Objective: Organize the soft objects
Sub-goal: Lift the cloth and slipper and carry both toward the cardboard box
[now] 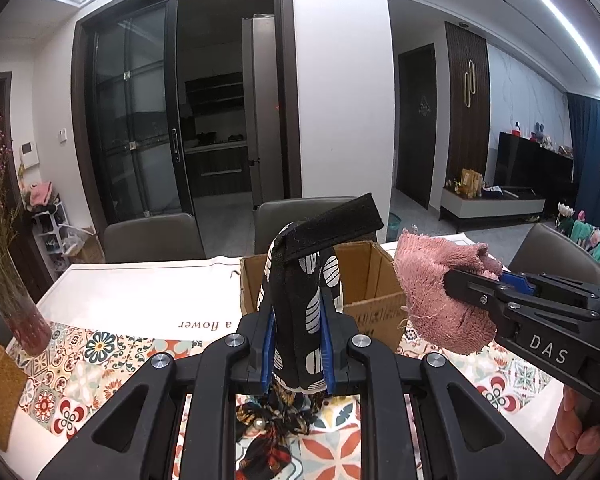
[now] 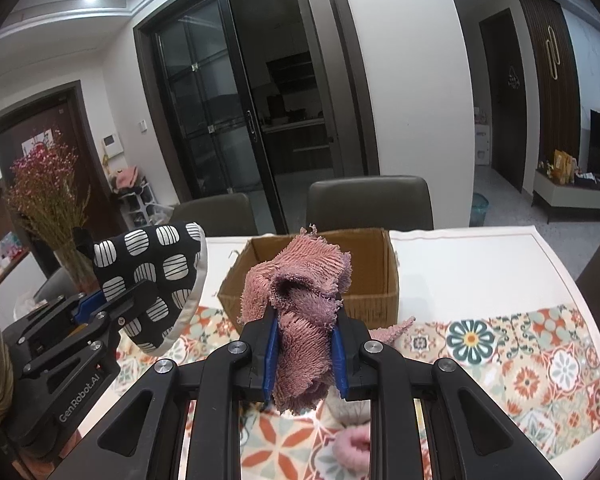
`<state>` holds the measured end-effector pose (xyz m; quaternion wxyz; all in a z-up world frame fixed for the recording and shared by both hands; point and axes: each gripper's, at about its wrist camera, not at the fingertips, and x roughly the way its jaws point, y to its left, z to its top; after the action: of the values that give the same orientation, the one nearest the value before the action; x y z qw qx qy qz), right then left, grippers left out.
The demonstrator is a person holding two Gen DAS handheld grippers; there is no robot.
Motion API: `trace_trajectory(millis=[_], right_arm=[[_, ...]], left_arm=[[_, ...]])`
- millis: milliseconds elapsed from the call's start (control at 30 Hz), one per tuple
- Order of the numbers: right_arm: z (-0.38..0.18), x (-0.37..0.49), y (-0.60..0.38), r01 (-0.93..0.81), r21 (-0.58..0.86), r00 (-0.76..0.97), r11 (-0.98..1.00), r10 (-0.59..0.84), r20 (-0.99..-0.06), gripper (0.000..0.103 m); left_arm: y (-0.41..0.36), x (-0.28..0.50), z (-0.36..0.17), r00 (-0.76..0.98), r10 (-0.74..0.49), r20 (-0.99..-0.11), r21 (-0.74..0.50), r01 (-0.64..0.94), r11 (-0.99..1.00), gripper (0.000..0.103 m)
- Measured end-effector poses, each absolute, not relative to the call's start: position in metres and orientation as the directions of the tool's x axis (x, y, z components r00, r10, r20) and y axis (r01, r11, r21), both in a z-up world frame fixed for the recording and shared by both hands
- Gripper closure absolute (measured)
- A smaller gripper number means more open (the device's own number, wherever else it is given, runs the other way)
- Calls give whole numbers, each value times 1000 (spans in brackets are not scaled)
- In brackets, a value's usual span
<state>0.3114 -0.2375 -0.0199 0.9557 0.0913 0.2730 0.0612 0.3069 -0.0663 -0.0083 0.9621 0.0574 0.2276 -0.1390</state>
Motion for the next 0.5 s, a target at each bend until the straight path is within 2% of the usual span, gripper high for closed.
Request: trace_trajectory(millis=[500], right_arm=[[-14,363,-240,-59,188,863,980,144,-483,79]], left_arm=[[-75,356,-8,869,-226,-441,56,278,959,83]])
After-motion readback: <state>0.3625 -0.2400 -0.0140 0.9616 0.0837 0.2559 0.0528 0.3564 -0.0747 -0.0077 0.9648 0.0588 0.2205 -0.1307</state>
